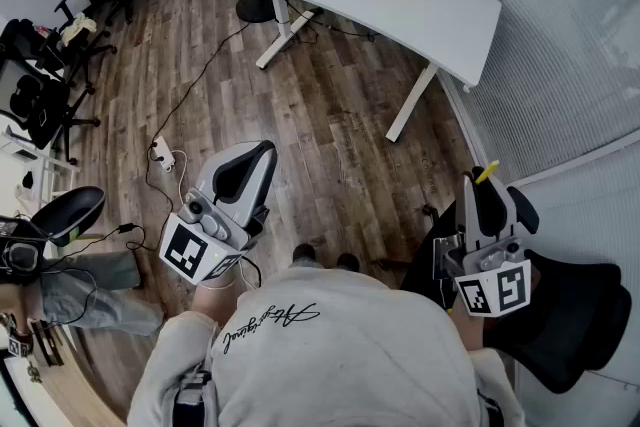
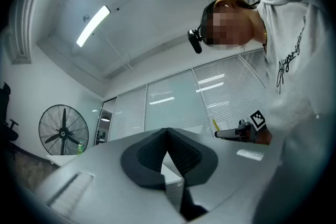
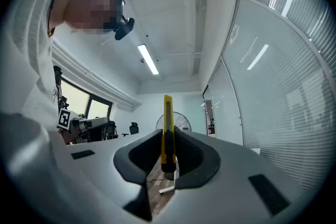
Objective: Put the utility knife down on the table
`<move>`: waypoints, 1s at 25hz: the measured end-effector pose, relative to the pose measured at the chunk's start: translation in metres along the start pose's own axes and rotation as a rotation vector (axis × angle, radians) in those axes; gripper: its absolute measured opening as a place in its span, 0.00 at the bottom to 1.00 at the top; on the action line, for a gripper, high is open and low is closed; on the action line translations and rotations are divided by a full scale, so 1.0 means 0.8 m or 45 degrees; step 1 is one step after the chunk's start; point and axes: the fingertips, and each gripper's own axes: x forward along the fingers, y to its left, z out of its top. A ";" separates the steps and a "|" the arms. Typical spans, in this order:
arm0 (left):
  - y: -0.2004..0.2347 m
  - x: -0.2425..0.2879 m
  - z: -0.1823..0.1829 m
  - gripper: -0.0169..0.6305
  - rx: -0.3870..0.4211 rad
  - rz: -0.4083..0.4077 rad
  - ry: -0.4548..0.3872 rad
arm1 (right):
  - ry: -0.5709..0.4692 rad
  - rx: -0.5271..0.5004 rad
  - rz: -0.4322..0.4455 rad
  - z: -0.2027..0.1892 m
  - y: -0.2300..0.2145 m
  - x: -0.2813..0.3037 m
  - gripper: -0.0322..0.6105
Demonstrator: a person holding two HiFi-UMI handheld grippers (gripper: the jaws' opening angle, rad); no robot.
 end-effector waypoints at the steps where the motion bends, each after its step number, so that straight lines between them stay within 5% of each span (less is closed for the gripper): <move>1: 0.000 -0.002 0.002 0.02 0.001 0.002 -0.001 | 0.001 -0.001 0.001 0.001 0.002 0.000 0.16; 25: 0.015 -0.004 -0.011 0.02 0.040 0.053 0.109 | 0.051 0.024 -0.044 -0.018 0.004 0.011 0.16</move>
